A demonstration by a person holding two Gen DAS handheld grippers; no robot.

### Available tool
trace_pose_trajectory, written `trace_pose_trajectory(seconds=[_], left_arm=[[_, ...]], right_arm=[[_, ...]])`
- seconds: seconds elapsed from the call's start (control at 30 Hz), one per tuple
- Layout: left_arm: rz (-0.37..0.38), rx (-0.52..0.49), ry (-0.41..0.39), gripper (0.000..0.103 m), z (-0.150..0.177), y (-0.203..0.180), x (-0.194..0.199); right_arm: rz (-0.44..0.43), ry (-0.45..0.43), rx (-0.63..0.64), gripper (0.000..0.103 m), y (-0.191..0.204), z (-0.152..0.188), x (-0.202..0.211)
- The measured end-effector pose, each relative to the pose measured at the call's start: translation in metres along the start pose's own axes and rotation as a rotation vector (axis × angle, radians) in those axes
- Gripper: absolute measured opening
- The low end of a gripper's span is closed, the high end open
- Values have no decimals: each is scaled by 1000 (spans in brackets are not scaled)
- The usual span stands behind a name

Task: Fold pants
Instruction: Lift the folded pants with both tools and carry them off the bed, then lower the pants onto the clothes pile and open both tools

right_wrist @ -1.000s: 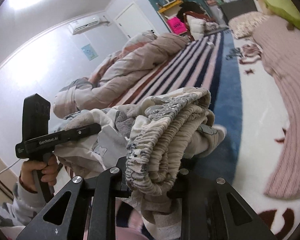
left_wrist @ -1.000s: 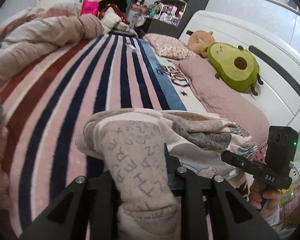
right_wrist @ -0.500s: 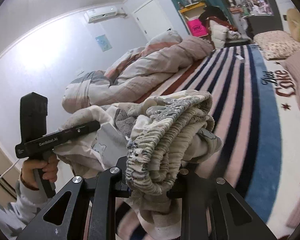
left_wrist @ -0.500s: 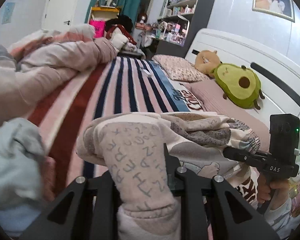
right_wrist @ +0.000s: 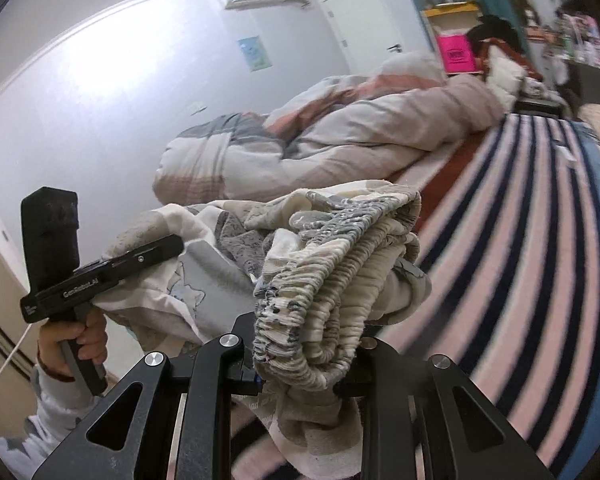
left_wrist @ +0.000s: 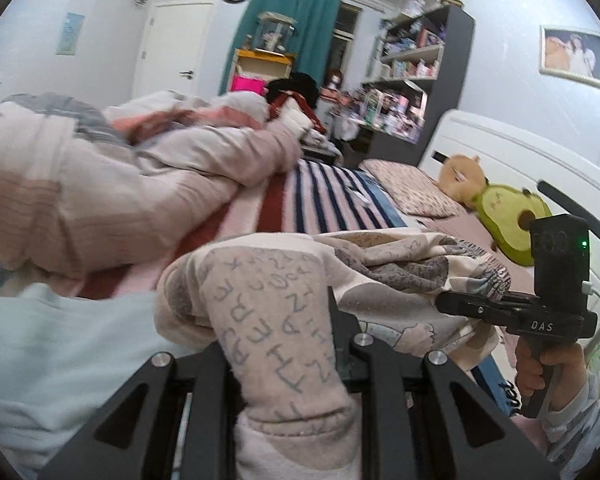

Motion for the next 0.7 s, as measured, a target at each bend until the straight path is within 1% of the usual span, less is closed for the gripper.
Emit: trace_pose_trajectory(seconds=[0.13,0.23,0.37,0.47,0.53,0.63,0.7], left_arm=[[-66,16,-19,17,-5,45,24],[-105,39,-24,17,-6,79,40],[-165,61,-21,17,4,124,54],[-184,96,-9,17,16,152,59],[-175,120,9,17,28,167,59],[-134,141,15,17,43,176,60],[-116,143,27,18,50,179,58]], right_arm=[[-56,26,55,17,39,-18,-42],[-83,44,89,17,63,-24,-66],[-128,91,125,17,98,-24,-106],[-148,128,130,17,113,-18,-129],[-155,158,123,17,115,-11,-139],[-168,185,108,17,117,-3,-145],[-155,202,107,17,116,3,-149]])
Point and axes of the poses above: each gripper's, at about its wrist camera, not at the fingertips, and x roughly against the way its jaws point, y to its left, z to its underside, the point moved 7 cm from there along -x, roughly the way its jaws point, and after that the axes turned 9 degrees about -x, right-handed, at the moved point
